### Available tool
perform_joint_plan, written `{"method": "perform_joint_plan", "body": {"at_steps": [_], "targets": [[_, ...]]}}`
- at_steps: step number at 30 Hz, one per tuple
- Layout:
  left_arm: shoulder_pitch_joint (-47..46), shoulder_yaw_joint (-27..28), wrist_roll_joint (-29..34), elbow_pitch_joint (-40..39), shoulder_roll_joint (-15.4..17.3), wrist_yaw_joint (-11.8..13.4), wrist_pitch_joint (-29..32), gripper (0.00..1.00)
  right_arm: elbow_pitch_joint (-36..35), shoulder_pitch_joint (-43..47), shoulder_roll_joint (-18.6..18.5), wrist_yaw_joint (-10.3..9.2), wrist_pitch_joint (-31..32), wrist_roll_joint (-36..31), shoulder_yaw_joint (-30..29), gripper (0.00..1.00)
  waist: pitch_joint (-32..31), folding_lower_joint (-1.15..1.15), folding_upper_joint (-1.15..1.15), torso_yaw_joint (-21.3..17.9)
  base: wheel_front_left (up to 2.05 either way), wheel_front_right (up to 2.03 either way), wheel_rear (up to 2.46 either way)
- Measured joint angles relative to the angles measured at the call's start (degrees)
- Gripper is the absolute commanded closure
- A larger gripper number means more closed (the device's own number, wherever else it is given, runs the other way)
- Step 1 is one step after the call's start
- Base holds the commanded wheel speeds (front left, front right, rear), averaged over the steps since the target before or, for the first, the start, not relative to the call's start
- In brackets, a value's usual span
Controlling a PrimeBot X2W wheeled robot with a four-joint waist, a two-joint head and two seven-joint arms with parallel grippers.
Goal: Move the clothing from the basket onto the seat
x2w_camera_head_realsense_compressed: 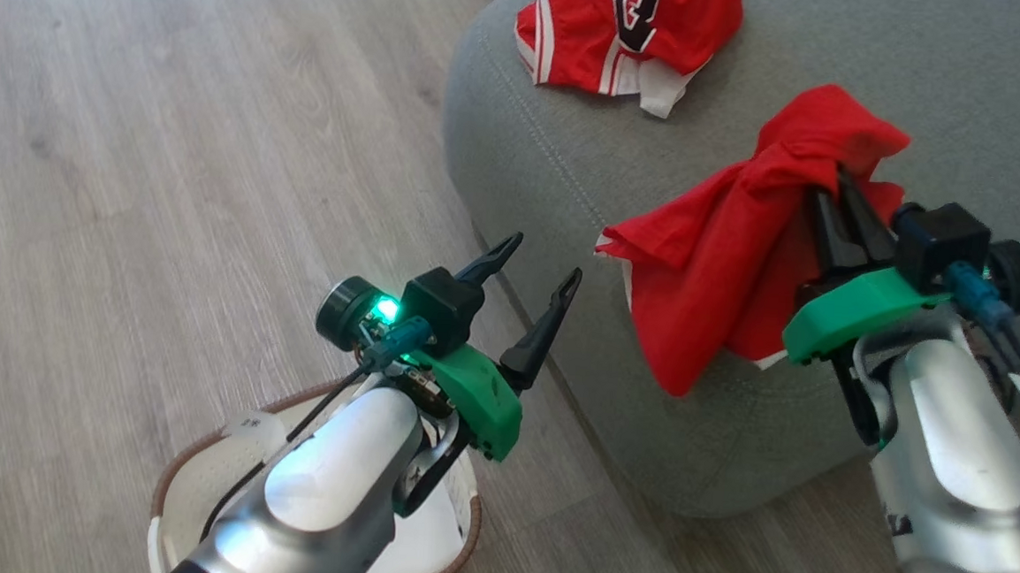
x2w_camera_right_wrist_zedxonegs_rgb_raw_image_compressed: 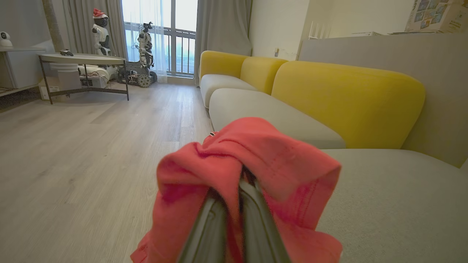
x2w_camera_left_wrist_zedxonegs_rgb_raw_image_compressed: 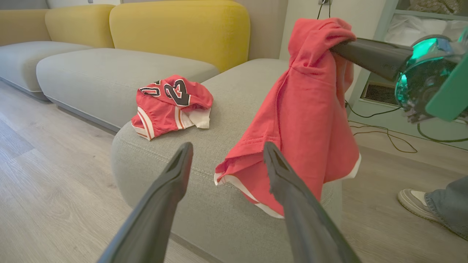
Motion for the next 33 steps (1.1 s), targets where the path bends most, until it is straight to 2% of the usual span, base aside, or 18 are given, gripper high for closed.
{"method": "perform_joint_plan", "body": {"at_steps": [5, 11, 16, 19, 27, 33], "targets": [[-0.1, -0.1, 0.9, -0.4, -0.1, 0.0, 0.0, 0.00, 1.8, -2.8, -0.6, 0.00, 0.3, 0.0, -2.4, 1.00, 2.0, 0.00, 0.00, 1.3, 0.00, 0.00, 0.00], [-1.1, -0.4, 3.0, -0.9, 0.0, 0.0, 0.0, 0.00, 4.4, -13.1, -3.1, 0.00, 0.3, 0.0, -7.1, 1.00, 6.4, 0.00, 0.00, 3.5, 0.00, 0.00, 0.00], [-5.5, -0.8, 4.8, -2.8, 0.4, 0.0, 0.0, 0.00, 9.2, -24.9, -6.6, 0.00, 0.6, 0.0, -8.8, 1.00, 12.1, 0.01, 0.00, 6.1, 0.00, 0.00, 0.00], [-6.9, -1.1, 5.1, -3.8, 0.5, 0.0, 0.2, 0.00, 10.9, -28.8, -8.5, 0.00, 1.0, -0.2, -9.7, 1.00, 14.1, 0.01, 0.00, 7.2, 0.00, 0.00, 0.00], [-11.9, -2.2, 7.6, -7.9, 0.9, 0.1, 0.8, 0.00, 17.5, -41.3, -18.3, 0.00, 2.0, -2.1, -11.9, 1.00, 22.2, 0.00, 0.00, 13.4, 0.00, 0.00, 0.00], [-14.9, -2.6, 9.1, -10.5, 1.0, 0.6, 0.8, 0.00, 23.2, -46.4, -20.6, 0.00, 2.1, -4.3, -16.6, 1.00, 28.2, 0.01, 0.00, 18.4, 0.00, 0.00, 0.00]]}}
